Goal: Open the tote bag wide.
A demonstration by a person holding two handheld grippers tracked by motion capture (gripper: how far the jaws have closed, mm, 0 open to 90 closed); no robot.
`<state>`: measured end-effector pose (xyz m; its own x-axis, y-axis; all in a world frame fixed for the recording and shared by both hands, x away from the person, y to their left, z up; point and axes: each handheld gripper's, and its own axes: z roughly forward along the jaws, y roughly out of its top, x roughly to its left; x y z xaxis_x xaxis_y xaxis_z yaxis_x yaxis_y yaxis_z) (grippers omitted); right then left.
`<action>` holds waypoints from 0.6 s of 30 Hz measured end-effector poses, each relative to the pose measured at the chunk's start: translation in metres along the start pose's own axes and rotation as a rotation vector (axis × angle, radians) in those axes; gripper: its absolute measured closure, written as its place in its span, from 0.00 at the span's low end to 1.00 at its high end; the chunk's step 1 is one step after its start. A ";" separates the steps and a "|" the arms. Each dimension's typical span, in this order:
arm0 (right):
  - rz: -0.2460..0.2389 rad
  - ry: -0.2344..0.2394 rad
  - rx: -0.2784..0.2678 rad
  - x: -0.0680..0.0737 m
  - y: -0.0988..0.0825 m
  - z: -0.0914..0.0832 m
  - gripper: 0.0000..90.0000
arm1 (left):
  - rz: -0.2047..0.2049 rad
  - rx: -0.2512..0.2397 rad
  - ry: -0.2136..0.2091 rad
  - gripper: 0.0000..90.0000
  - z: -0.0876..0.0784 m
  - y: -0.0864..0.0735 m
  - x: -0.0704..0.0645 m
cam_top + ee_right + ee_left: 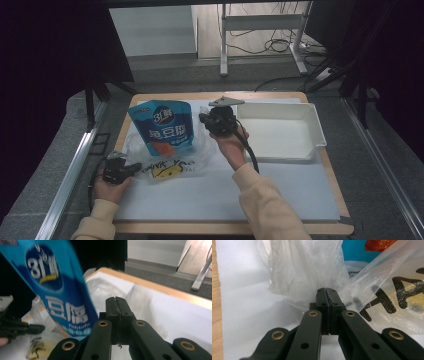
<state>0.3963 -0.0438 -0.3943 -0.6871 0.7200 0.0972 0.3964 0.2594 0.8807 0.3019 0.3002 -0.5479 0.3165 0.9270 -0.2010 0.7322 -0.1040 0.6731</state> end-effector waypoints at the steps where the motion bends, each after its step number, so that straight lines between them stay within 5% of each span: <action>1: 0.002 -0.002 -0.007 -0.002 0.004 -0.002 0.98 | 0.001 0.001 0.001 1.00 0.000 0.000 -0.001; 6: 0.026 0.014 -0.026 -0.011 0.016 -0.001 0.98 | 0.000 0.000 -0.002 1.00 0.000 0.000 -0.001; 9: 0.022 0.025 0.008 -0.013 0.017 0.009 0.98 | 0.000 0.000 -0.004 1.00 0.000 0.000 0.000; 18: 0.077 0.035 0.129 -0.018 -0.015 0.053 0.98 | 0.000 0.004 -0.008 1.00 0.000 0.000 0.000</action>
<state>0.4349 -0.0266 -0.4337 -0.6715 0.7187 0.1801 0.5219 0.2863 0.8035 0.3018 0.3007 -0.5478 0.3212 0.9242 -0.2067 0.7345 -0.1053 0.6704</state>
